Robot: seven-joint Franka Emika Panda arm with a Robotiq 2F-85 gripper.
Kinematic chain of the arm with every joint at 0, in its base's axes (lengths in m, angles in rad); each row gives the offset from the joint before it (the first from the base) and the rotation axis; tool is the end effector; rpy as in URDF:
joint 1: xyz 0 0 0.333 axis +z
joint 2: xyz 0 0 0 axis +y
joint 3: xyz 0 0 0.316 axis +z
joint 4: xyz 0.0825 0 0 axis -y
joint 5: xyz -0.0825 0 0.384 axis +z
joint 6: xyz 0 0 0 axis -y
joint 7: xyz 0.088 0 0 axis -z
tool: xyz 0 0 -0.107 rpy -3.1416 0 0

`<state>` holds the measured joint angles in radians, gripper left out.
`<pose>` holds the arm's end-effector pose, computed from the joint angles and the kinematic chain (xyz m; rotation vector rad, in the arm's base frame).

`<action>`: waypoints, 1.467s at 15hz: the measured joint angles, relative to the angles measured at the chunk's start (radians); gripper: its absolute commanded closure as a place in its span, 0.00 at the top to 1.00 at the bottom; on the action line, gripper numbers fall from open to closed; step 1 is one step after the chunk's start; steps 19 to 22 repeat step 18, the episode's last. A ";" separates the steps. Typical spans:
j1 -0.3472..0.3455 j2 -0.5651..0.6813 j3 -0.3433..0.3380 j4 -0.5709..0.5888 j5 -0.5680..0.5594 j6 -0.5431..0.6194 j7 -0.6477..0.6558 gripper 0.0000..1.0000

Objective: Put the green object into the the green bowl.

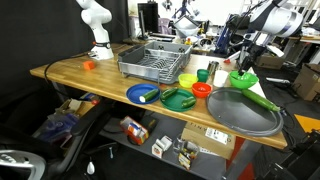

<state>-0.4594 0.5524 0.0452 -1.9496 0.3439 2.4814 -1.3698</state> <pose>0.5641 -0.2503 0.1912 -2.8020 -0.9818 -0.2473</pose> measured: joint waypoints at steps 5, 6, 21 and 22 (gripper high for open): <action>0.020 -0.079 -0.020 -0.015 -0.069 -0.123 0.002 1.00; 0.030 -0.110 -0.027 -0.029 -0.085 -0.143 0.002 1.00; 0.128 -0.322 -0.068 -0.201 -0.198 -0.255 0.000 1.00; 0.128 -0.322 -0.068 -0.201 -0.198 -0.255 0.000 1.00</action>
